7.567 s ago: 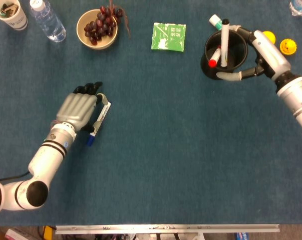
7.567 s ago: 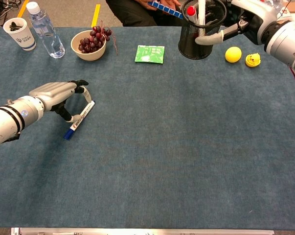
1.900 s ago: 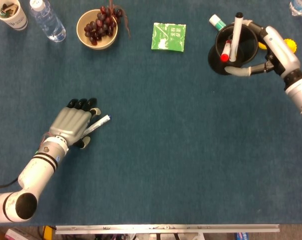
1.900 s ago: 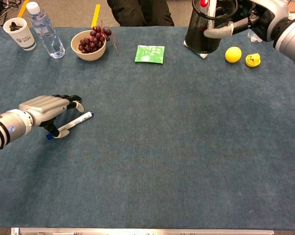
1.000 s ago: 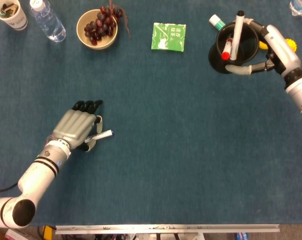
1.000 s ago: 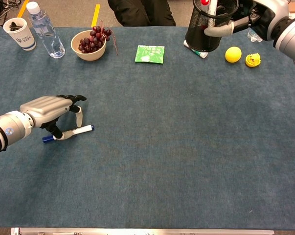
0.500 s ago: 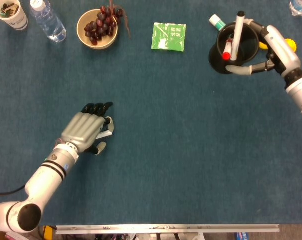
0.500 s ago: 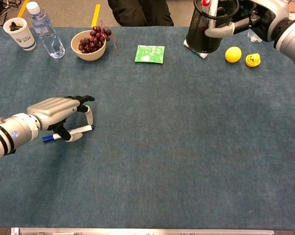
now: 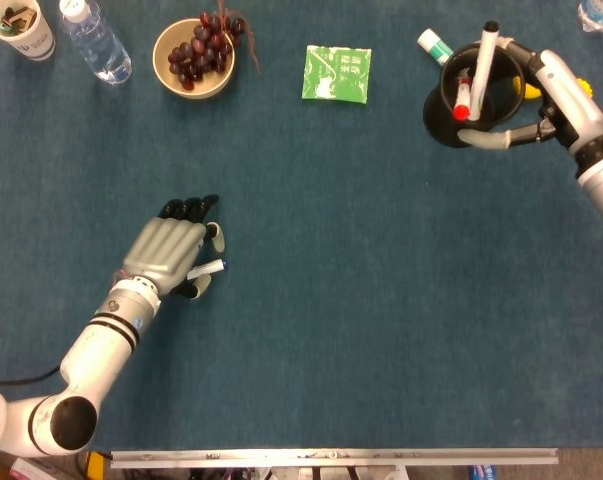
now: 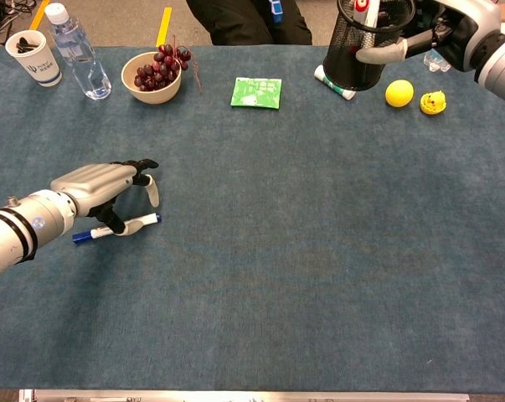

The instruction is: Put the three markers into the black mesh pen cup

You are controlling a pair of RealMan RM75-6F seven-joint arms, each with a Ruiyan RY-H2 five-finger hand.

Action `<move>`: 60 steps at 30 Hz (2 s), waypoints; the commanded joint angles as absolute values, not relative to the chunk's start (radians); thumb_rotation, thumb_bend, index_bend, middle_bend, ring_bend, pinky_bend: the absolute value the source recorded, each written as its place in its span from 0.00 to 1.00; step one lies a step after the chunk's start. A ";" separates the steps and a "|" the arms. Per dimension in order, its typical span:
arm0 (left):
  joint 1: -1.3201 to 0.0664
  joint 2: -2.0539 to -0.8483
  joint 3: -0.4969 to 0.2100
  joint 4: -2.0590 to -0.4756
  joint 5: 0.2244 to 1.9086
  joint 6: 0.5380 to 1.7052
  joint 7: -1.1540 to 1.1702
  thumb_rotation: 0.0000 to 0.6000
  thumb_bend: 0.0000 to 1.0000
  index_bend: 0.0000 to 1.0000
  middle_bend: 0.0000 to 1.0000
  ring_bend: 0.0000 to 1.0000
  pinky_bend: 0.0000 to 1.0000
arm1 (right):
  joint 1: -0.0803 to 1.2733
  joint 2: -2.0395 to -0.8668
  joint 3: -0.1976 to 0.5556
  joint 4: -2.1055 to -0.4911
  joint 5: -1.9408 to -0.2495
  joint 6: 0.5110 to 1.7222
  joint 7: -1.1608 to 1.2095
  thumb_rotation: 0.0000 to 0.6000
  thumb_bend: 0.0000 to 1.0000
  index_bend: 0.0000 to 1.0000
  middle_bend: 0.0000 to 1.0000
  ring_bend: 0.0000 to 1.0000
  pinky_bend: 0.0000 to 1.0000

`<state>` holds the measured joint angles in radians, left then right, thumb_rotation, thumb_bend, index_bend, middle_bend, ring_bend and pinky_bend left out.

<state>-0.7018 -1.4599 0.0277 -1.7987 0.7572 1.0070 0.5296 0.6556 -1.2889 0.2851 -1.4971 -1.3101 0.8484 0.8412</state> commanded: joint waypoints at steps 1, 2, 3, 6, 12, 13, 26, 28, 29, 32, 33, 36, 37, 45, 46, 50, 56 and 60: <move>-0.701 -1.452 0.032 -1.807 0.747 1.003 0.533 1.00 0.35 0.35 0.00 0.00 0.05 | 0.656 -1.291 0.284 -1.495 -1.312 0.848 0.844 1.00 0.36 0.54 0.45 0.34 0.29; -0.702 -1.448 0.037 -1.811 0.745 1.001 0.539 1.00 0.35 0.35 0.00 0.00 0.05 | 0.657 -1.291 0.284 -1.495 -1.313 0.848 0.846 1.00 0.36 0.54 0.45 0.34 0.29; -0.702 -1.446 0.040 -1.814 0.743 1.001 0.541 1.00 0.35 0.35 0.00 0.00 0.05 | 0.657 -1.292 0.284 -1.494 -1.313 0.848 0.847 1.00 0.36 0.54 0.45 0.34 0.29; -0.703 -1.440 0.049 -1.824 0.740 0.999 0.549 1.00 0.35 0.35 0.00 0.00 0.05 | 0.658 -1.292 0.283 -1.495 -1.315 0.849 0.848 1.00 0.36 0.54 0.45 0.34 0.29; -0.701 -1.439 0.055 -1.844 0.745 1.005 0.554 1.00 0.35 0.35 0.00 0.00 0.05 | 0.656 -1.288 0.283 -1.499 -1.316 0.852 0.851 1.00 0.36 0.55 0.45 0.34 0.29; -0.701 -1.441 0.056 -1.843 0.745 1.005 0.556 1.00 0.35 0.35 0.00 0.00 0.05 | 0.655 -1.287 0.282 -1.499 -1.316 0.852 0.851 1.00 0.36 0.55 0.45 0.34 0.29; -0.700 -1.482 0.058 -1.809 0.754 1.014 0.566 1.00 0.35 0.39 0.00 0.00 0.05 | 0.651 -1.281 0.279 -1.497 -1.316 0.855 0.859 1.00 0.36 0.55 0.45 0.34 0.29; -0.697 -1.487 0.057 -1.801 0.761 1.018 0.563 1.00 0.35 0.41 0.00 0.00 0.05 | 0.652 -1.282 0.278 -1.494 -1.316 0.855 0.859 1.00 0.36 0.55 0.45 0.34 0.29; -0.695 -1.488 0.056 -1.798 0.763 1.020 0.562 1.00 0.35 0.42 0.01 0.00 0.05 | 0.652 -1.283 0.278 -1.494 -1.316 0.855 0.860 1.00 0.36 0.55 0.45 0.34 0.29; -0.694 -1.491 0.056 -1.791 0.765 1.018 0.560 1.00 0.35 0.44 0.01 0.00 0.05 | 0.653 -1.284 0.278 -1.493 -1.315 0.854 0.859 1.00 0.36 0.55 0.45 0.34 0.29; -0.693 -1.492 0.056 -1.788 0.766 1.017 0.559 1.00 0.35 0.44 0.02 0.00 0.05 | 0.653 -1.285 0.278 -1.494 -1.315 0.853 0.858 1.00 0.36 0.55 0.45 0.34 0.29; -0.691 -1.495 0.056 -1.784 0.768 1.014 0.555 1.00 0.35 0.44 0.02 0.00 0.05 | 0.654 -1.285 0.278 -1.495 -1.312 0.852 0.854 1.00 0.36 0.55 0.45 0.34 0.29; -0.689 -1.495 0.056 -1.783 0.770 1.013 0.552 1.00 0.35 0.44 0.02 0.00 0.05 | 0.654 -1.285 0.278 -1.496 -1.312 0.852 0.853 1.00 0.36 0.55 0.45 0.34 0.29; -0.682 -1.498 0.058 -1.774 0.782 1.008 0.543 1.00 0.35 0.44 0.02 0.00 0.05 | 0.654 -1.284 0.279 -1.504 -1.303 0.851 0.842 1.00 0.36 0.55 0.45 0.34 0.29; -0.681 -1.498 0.057 -1.773 0.782 1.007 0.541 1.00 0.35 0.44 0.02 0.00 0.05 | 0.653 -1.283 0.279 -1.505 -1.303 0.851 0.841 1.00 0.36 0.55 0.45 0.34 0.29; -0.680 -1.502 0.056 -1.767 0.786 1.005 0.539 1.00 0.35 0.45 0.03 0.00 0.05 | 0.653 -1.283 0.280 -1.508 -1.300 0.850 0.837 1.00 0.36 0.55 0.45 0.34 0.29; -0.676 -1.516 0.051 -1.750 0.796 1.003 0.533 1.00 0.35 0.47 0.04 0.00 0.05 | 0.652 -1.282 0.281 -1.510 -1.297 0.851 0.834 1.00 0.36 0.55 0.45 0.34 0.29; -0.673 -1.524 0.049 -1.737 0.809 1.006 0.530 1.00 0.35 0.49 0.05 0.00 0.05 | 0.650 -1.279 0.283 -1.513 -1.295 0.852 0.832 1.00 0.36 0.55 0.45 0.34 0.29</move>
